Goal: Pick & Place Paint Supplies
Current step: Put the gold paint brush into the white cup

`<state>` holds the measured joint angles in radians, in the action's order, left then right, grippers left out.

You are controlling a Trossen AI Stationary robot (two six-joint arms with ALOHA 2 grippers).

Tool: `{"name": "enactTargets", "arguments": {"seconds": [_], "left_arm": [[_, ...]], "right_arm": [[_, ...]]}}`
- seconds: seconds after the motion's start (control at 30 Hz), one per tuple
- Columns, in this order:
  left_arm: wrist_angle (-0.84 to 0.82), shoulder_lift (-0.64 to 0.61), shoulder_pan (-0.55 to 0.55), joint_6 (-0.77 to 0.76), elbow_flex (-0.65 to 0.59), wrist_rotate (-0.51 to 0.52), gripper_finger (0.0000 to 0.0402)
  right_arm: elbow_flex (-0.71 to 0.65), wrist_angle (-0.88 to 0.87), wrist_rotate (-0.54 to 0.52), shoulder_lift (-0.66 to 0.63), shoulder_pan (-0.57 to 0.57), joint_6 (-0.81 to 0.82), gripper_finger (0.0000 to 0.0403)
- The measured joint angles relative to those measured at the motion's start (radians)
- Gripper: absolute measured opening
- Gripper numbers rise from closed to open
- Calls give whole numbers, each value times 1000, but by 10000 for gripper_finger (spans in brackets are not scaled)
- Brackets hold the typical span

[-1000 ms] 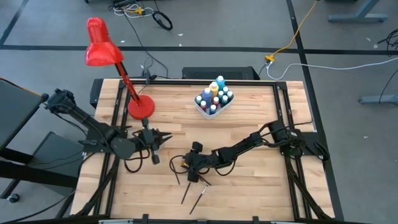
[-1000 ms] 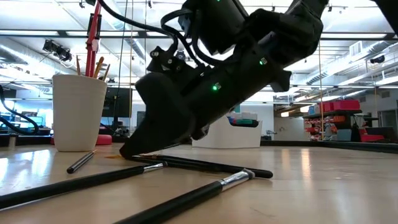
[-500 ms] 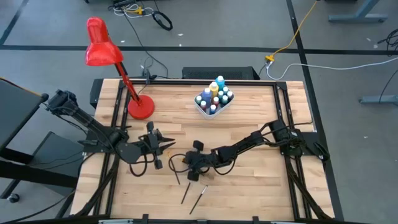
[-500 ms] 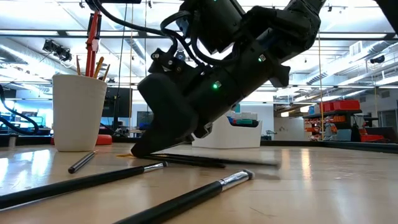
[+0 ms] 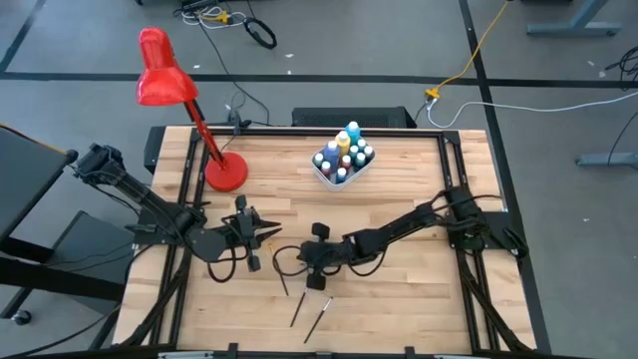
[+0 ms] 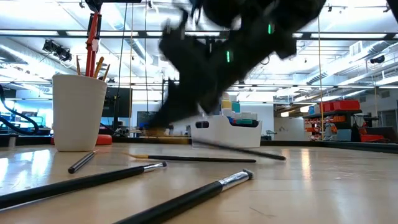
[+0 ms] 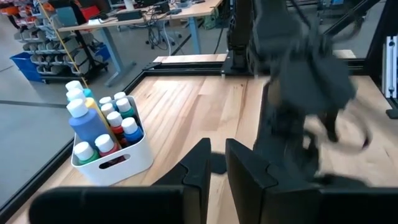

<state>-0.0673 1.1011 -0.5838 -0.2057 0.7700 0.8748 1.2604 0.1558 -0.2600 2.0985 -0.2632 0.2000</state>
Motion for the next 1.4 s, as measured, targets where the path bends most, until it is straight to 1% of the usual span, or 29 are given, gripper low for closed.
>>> {"name": "enactTargets", "arguments": {"seconds": [0.2,0.37,0.43,0.5,0.57,0.63,0.7,0.77,0.8,0.83,0.93,1.0,1.07,1.13,1.23,1.3,1.4], "left_arm": [[14,12,0,7,-1,0,59],[17,37,0,10,-3,1,59],[51,55,0,22,2,-2,59],[42,66,1,30,-1,0,59],[71,87,1,30,0,-1,59],[76,100,4,31,-1,-3,59],[106,114,5,54,-1,-11,59],[128,128,10,93,-3,-28,59],[139,134,13,124,-6,-28,59],[187,151,16,150,-3,-41,59],[283,188,37,252,-4,-96,63],[369,220,57,306,-1,-162,71],[436,251,83,330,4,-236,83],[493,285,112,339,9,-303,100],[601,333,160,344,10,-364,129],[642,357,189,345,8,-392,148],[733,390,222,369,9,-469,170]], "right_arm": [[1,-67,-4,-102,-3,-54,2],[2,-106,-25,-217,-19,-123,1],[2,-131,-33,-272,-32,-159,1],[2,-123,-41,-337,-48,-215,1],[-15,-114,-82,-409,-77,-255,1],[-55,-58,-149,-473,-114,-302,1],[-126,16,-202,-531,-151,-355,0],[-214,142,-207,-580,-178,-403,0],[-262,207,-202,-602,-189,-422,0],[-309,294,-184,-617,-195,-433,0],[-437,566,-114,-645,-193,-448,0],[-502,715,-61,-649,-179,-448,0],[-544,807,-25,-649,-167,-447,0],[-567,849,-16,-649,-151,-439,0],[-571,846,-13,-649,-139,-409,0],[-571,841,-13,-649,-136,-398,0],[-571,837,-12,-649,-133,-392,0]]}}
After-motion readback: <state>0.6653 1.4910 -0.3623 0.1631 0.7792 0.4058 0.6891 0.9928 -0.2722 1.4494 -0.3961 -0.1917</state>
